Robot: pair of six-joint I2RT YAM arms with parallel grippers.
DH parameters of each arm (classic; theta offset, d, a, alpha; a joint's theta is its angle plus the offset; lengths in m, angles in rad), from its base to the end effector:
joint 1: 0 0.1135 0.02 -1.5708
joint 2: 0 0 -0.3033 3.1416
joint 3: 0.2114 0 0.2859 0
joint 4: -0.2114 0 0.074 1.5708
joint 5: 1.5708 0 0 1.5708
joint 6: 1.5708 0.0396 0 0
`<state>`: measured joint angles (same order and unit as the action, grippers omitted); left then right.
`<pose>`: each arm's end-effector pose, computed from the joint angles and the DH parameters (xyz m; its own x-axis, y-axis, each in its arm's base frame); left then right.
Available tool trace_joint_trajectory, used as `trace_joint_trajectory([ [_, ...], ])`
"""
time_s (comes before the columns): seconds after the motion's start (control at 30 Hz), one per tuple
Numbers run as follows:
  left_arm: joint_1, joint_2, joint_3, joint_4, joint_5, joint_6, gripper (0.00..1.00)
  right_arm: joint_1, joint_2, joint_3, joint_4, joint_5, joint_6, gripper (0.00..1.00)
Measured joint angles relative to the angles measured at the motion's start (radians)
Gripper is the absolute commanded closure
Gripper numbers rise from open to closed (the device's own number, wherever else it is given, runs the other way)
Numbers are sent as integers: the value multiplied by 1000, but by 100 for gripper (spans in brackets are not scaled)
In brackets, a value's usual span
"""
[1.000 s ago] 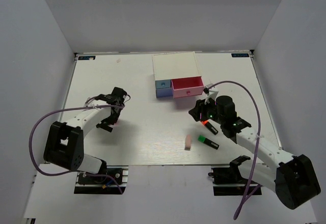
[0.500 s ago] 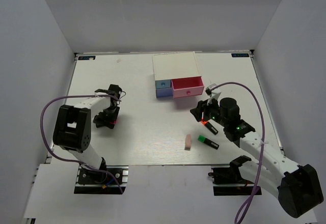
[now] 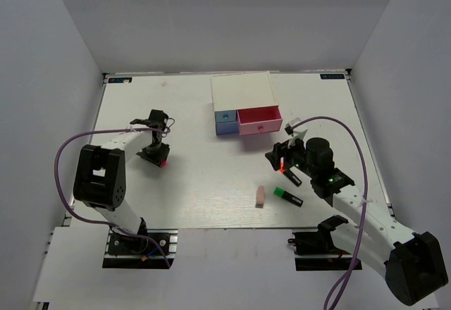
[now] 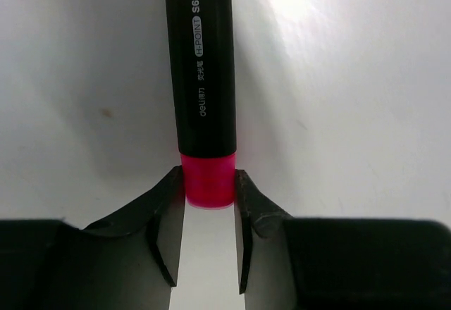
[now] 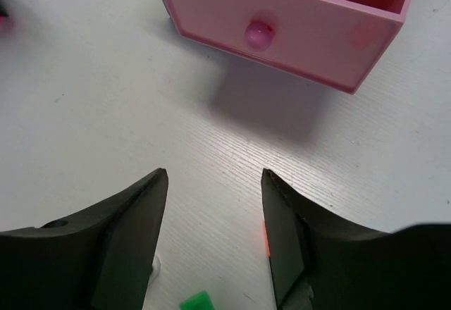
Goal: Sort the stationery into containers
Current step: Pick up the pen from the center of the board.
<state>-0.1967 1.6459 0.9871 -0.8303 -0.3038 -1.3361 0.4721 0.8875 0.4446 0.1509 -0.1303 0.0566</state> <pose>0.3060 -0.0489 0.1808 -0.3854 -0.8695 -0.3089 -0.9128 0.4082 -0.0100 0.1894 0.1025 0.2505 -0.2877 -0.0839 -0.9540 -0.5463 0.8326 0.0915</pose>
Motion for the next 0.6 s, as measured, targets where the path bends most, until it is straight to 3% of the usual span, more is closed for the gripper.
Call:
trace_joint_trajectory([
  [0.13, -36, -15, 72, 89, 103, 260, 100, -13, 0, 0, -4, -12, -54, 71],
  [0.17, -43, -34, 73, 134, 146, 344, 100, -16, -1, 0, -5, -19, -66, 74],
  [0.33, -78, -198, 63, 361, 399, 646, 100, -32, -6, 0, -25, -81, -135, 83],
  [0.43, -98, -253, 85, 490, 542, 779, 100, -39, -10, -1, -39, -103, -158, 83],
  [0.6, -148, -152, 240, 610, 761, 962, 100, -53, -33, -15, -47, -104, -179, 78],
])
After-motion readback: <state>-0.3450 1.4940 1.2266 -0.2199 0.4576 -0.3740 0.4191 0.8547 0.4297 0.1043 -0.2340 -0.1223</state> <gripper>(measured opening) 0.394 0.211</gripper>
